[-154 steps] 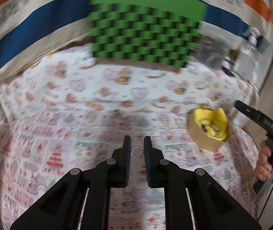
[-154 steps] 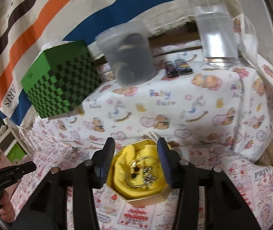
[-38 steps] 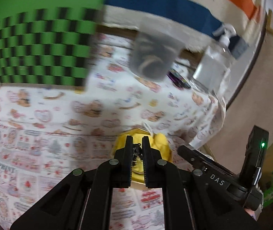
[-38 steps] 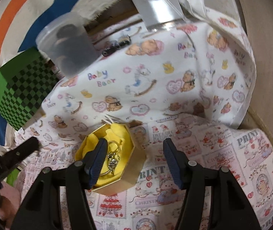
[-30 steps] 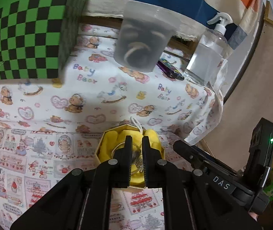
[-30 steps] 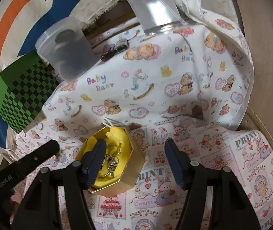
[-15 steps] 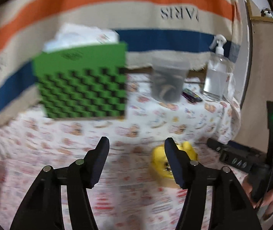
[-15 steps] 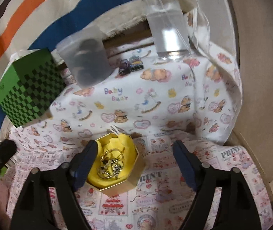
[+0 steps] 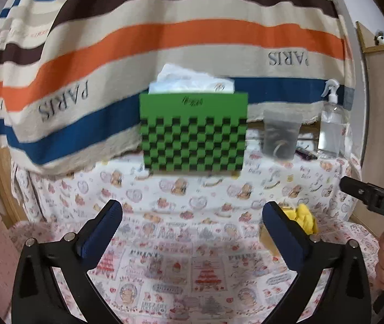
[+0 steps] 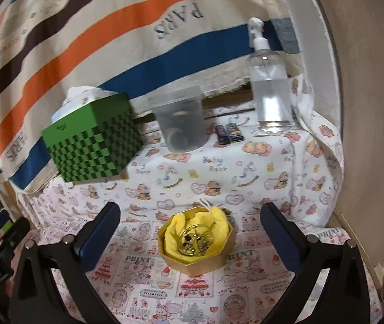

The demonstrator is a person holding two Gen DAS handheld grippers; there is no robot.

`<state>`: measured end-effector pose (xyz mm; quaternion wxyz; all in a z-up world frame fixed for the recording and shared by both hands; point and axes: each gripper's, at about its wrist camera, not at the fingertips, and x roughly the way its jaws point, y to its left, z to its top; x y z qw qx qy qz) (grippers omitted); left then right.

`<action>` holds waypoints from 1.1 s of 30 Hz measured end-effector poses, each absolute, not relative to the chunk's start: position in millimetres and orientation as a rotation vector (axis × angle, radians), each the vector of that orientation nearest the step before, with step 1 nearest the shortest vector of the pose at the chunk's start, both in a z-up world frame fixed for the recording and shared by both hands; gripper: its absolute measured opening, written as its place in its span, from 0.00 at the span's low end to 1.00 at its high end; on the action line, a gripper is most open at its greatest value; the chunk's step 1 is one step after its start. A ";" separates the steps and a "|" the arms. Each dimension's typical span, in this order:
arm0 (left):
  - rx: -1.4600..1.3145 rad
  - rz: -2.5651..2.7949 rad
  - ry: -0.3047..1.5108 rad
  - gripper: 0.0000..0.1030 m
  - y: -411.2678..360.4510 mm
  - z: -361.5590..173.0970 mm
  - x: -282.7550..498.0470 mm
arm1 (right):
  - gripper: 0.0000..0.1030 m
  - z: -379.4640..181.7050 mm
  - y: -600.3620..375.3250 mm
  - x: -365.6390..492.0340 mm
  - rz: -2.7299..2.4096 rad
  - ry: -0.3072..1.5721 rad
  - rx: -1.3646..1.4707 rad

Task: Organize jewelry

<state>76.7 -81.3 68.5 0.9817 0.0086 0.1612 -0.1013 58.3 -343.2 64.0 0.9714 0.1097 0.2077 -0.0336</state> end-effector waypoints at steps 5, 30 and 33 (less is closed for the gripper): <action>0.027 -0.191 0.352 1.00 -82.1 37.2 82.4 | 1.00 35.6 -331.9 54.1 0.079 0.368 0.171; -0.026 -0.089 0.350 1.00 -77.1 11.2 81.7 | 1.00 13.1 -307.5 46.3 -0.002 0.333 -0.013; -0.018 -0.080 0.346 1.00 -77.8 12.2 81.0 | 1.00 13.0 -305.4 47.3 -0.009 0.338 -0.027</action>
